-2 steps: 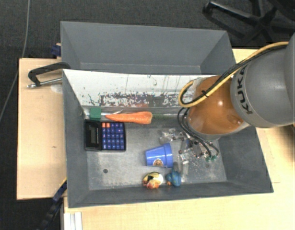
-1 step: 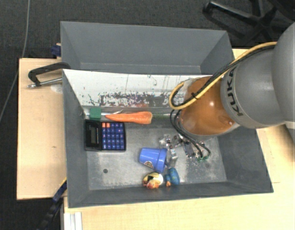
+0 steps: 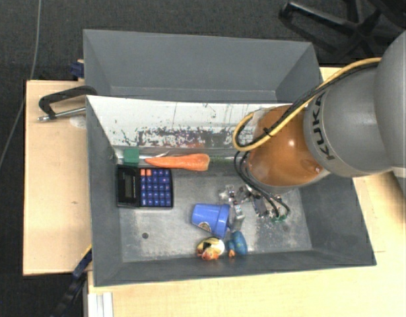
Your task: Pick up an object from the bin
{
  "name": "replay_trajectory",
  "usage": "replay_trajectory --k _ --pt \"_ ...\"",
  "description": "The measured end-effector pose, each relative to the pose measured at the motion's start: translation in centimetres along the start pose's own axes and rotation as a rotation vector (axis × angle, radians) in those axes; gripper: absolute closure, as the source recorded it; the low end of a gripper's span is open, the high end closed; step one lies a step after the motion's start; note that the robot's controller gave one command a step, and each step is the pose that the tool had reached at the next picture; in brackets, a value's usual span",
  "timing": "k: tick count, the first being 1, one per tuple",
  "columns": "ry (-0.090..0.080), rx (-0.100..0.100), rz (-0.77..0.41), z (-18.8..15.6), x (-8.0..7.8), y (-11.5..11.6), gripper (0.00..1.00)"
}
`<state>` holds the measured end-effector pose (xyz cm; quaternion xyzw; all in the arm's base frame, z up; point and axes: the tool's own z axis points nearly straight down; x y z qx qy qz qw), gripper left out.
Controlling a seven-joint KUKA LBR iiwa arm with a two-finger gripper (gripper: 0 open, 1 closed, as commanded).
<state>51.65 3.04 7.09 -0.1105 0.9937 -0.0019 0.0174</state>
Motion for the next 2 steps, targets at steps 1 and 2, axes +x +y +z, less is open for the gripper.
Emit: replay_trajectory --k 1,2 --pt "-0.006 0.000 0.015 -10.29 -1.28 -1.04 1.00" --pt "-0.006 0.000 0.015 -10.29 -1.28 -1.03 1.00"
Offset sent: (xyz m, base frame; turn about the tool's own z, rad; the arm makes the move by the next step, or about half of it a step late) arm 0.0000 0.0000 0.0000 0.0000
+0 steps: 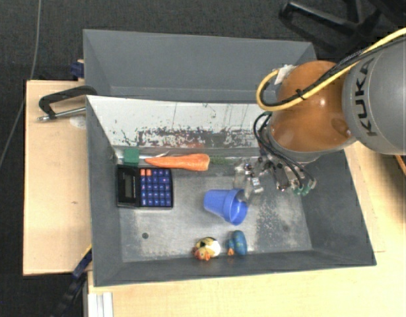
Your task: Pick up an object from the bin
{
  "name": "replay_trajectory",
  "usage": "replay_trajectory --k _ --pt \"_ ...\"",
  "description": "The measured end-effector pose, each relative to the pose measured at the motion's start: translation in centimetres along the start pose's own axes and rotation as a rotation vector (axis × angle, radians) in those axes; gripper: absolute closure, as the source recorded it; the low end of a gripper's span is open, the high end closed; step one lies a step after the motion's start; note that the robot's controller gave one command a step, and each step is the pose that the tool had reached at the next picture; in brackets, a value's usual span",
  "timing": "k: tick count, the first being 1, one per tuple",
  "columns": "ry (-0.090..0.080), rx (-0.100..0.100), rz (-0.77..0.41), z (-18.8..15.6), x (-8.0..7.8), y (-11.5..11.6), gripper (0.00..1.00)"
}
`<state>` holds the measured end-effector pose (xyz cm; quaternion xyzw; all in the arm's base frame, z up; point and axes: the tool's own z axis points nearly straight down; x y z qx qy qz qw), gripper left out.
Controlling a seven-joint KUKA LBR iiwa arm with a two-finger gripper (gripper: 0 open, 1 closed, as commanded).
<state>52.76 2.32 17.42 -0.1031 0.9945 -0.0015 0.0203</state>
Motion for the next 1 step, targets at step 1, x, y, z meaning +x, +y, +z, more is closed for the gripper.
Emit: replay_trajectory --k 1 --pt "0.000 -0.001 0.006 -5.77 -0.38 -0.02 1.00"
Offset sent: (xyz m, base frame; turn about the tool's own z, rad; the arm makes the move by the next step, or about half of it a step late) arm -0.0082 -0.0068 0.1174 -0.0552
